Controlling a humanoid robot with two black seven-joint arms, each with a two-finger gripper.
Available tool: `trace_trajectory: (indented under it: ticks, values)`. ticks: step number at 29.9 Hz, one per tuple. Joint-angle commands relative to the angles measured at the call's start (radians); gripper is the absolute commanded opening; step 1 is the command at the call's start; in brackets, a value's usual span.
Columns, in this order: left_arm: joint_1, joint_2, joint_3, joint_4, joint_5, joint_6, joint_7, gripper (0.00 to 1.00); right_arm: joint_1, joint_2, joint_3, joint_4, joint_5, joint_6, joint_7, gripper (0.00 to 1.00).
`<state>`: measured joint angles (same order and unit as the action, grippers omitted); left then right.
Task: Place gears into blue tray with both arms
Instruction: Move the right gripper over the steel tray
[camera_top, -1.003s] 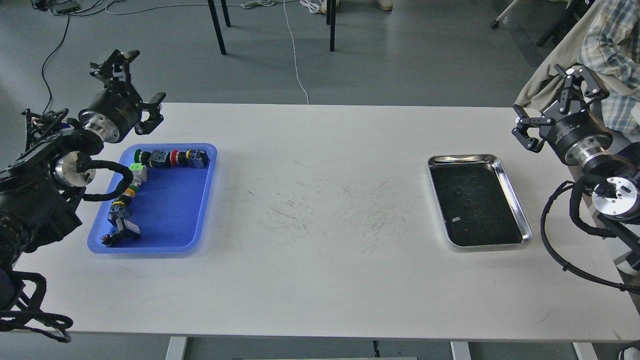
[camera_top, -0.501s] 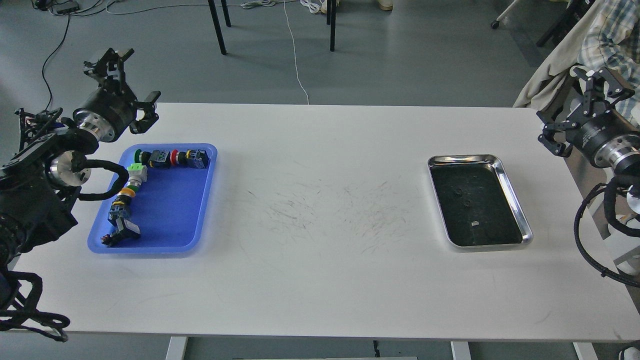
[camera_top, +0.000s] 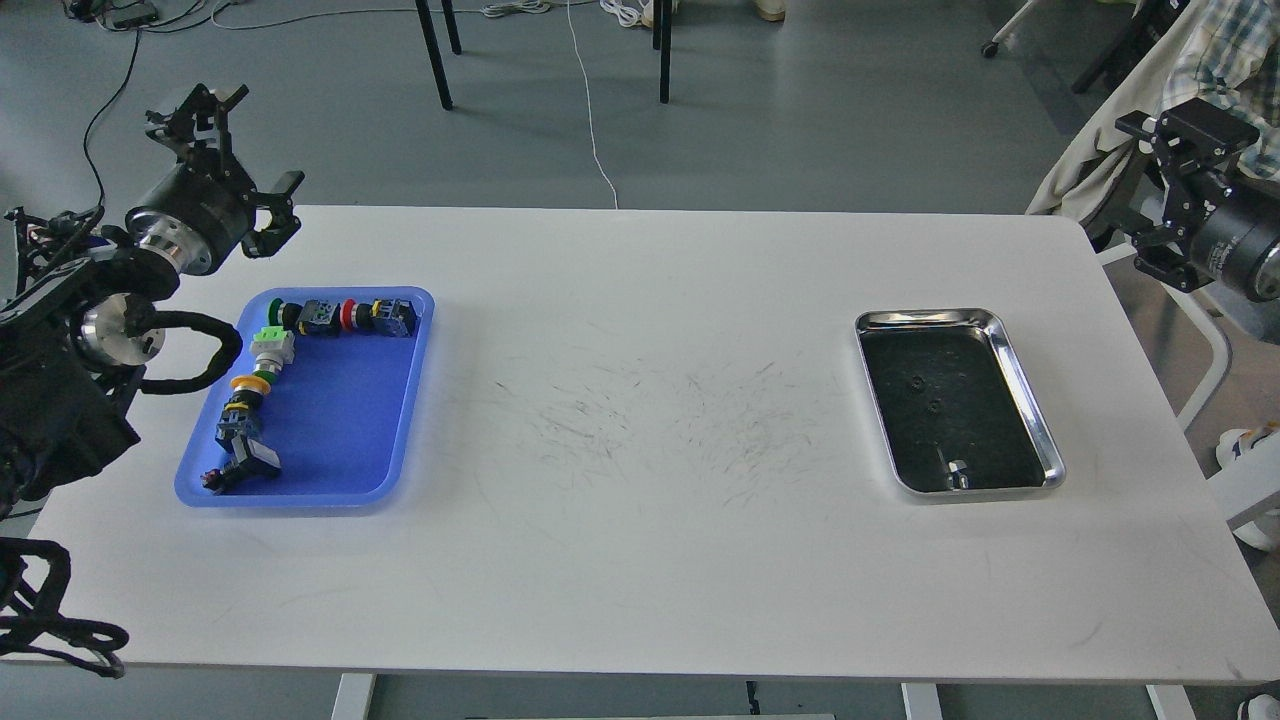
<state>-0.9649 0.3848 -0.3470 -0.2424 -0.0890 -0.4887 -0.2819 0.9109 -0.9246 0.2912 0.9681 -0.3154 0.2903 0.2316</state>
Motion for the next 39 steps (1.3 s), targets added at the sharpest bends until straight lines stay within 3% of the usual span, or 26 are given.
trace_trajectory:
  ticks: [1, 13, 25, 31, 39]
  values:
    - [0.002, 0.002, -0.001, 0.000, 0.000, 0.000, 0.000, 0.99, 0.006, 0.003, -0.009, -0.002, -0.072, 0.004, -0.003, 0.99]
    - [0.000, 0.002, -0.001, 0.000, -0.003, 0.000, 0.000, 0.99, 0.052, 0.038, -0.041, -0.011, -0.516, 0.007, -0.028, 0.98]
    - [-0.005, 0.005, -0.003, 0.000, -0.005, 0.000, 0.000, 0.99, 0.183, 0.098, -0.277, -0.012, -0.755, 0.052, -0.017, 0.99]
    - [-0.005, 0.028, -0.003, 0.000, -0.006, 0.000, 0.000, 0.99, 0.200, 0.145, -0.317, -0.012, -0.918, 0.061, -0.017, 0.99]
    - [-0.003, 0.046, -0.003, 0.000, -0.008, 0.000, 0.000, 0.99, 0.201, 0.245, -0.346, -0.071, -0.944, 0.061, -0.018, 0.98]
